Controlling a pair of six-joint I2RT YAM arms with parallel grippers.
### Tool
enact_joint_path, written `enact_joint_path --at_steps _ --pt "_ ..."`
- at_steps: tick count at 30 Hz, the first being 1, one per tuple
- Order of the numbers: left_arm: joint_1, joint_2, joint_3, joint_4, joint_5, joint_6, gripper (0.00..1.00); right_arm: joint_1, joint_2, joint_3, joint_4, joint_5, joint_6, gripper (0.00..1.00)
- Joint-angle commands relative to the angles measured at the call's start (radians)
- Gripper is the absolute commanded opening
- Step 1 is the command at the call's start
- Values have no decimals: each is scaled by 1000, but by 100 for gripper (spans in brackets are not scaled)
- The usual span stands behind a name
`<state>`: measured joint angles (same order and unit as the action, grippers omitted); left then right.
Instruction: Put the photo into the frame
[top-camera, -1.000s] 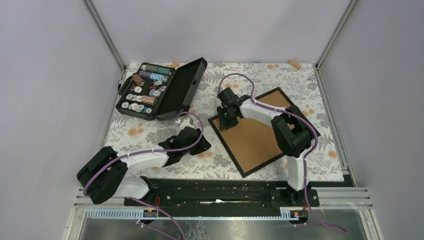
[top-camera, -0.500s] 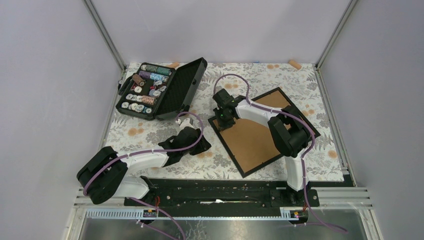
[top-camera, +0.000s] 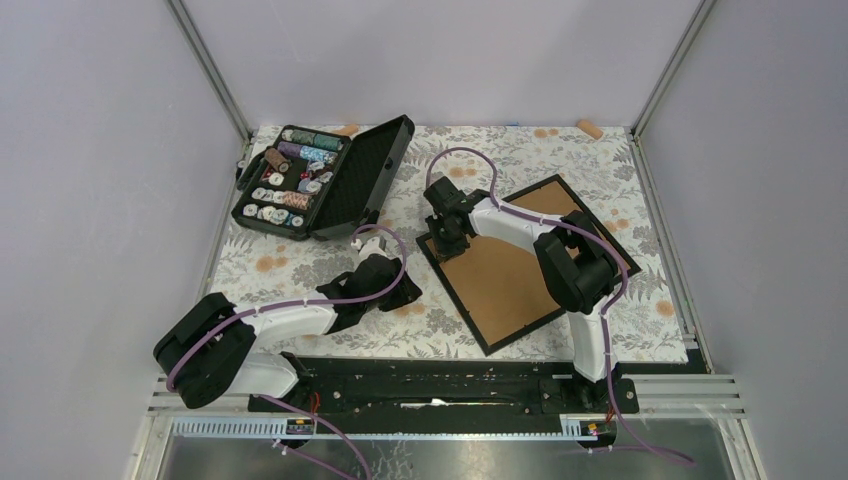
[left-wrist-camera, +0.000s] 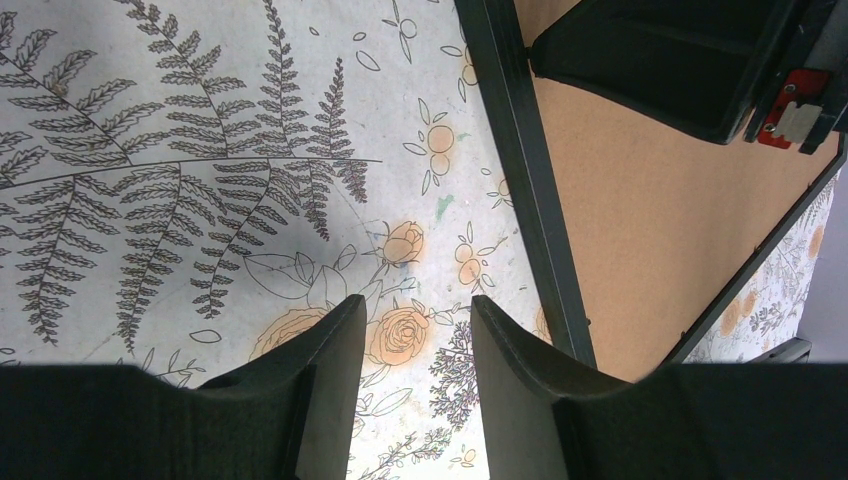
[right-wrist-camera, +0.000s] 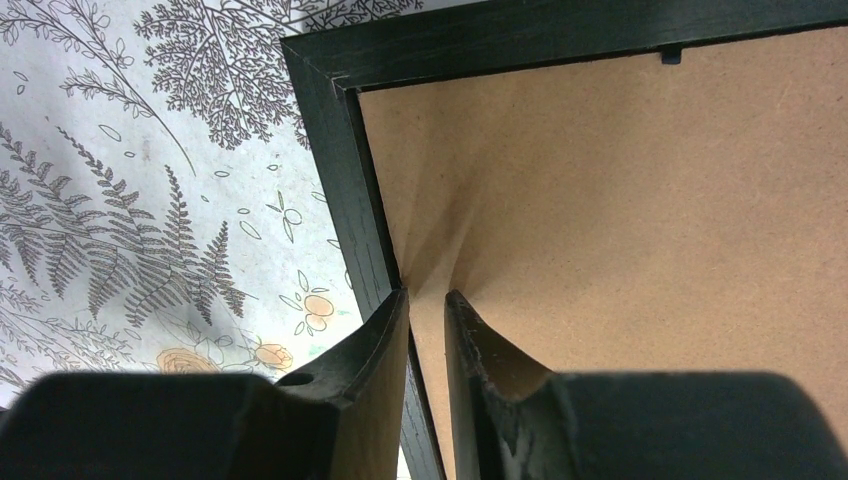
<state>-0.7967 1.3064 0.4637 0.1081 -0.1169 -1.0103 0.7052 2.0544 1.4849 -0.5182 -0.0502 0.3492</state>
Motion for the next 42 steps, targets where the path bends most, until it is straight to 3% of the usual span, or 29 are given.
enact_joint_path --at_steps 1,21,34,42 --pt "-2 -11 -7 52 4 1 47 11 45 -1 -30 8 25 27" --pt "1 -24 7 37 4 17 47 35 150 62 -81 45 17 25" --pt "1 -48 -4 40 5 18 47 73 266 62 -154 270 15 24" --pt "1 -93 -2 10 -9 34 47 116 389 105 -271 525 -33 13"
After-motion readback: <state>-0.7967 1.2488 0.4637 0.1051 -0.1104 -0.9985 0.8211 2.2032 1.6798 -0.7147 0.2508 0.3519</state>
